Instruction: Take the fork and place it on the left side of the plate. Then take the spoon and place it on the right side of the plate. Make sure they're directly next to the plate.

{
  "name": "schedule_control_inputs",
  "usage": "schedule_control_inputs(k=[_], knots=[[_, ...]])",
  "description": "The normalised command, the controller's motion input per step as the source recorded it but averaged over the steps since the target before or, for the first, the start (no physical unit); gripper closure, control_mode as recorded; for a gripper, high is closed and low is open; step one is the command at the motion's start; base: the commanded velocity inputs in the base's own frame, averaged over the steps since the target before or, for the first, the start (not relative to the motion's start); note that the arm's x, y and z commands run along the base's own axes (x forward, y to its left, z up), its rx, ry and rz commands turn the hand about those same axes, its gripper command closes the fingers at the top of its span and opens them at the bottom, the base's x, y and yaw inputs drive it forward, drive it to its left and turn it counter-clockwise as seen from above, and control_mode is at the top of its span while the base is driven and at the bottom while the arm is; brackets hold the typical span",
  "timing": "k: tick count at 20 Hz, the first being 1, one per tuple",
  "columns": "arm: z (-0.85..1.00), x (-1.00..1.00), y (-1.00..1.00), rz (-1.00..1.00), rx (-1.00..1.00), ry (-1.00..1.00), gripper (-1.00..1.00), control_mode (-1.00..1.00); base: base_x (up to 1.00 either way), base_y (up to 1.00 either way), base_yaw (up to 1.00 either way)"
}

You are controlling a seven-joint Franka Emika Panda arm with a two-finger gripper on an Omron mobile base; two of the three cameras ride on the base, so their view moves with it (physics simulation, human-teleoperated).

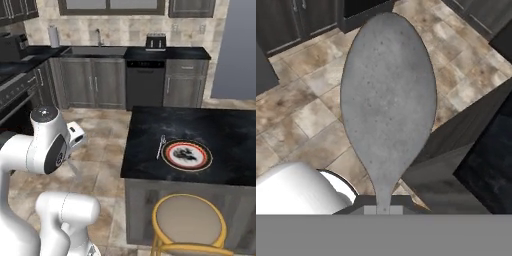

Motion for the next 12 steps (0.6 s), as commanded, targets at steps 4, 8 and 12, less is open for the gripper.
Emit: schedule_control_inputs(k=[4, 8, 12], knots=[[0.0, 0.0, 0.0, 0.0, 0.0, 0.0, 1.0, 1.0, 0.01, -0.44, 0.38], [0.0, 0.0, 0.0, 0.0, 0.0, 0.0, 1.0, 1.0, 0.0, -0.46, 0.34], [0.0, 0.0, 0.0, 0.0, 0.0, 0.0, 1.0, 1.0, 0.0, -0.43, 0.31]])
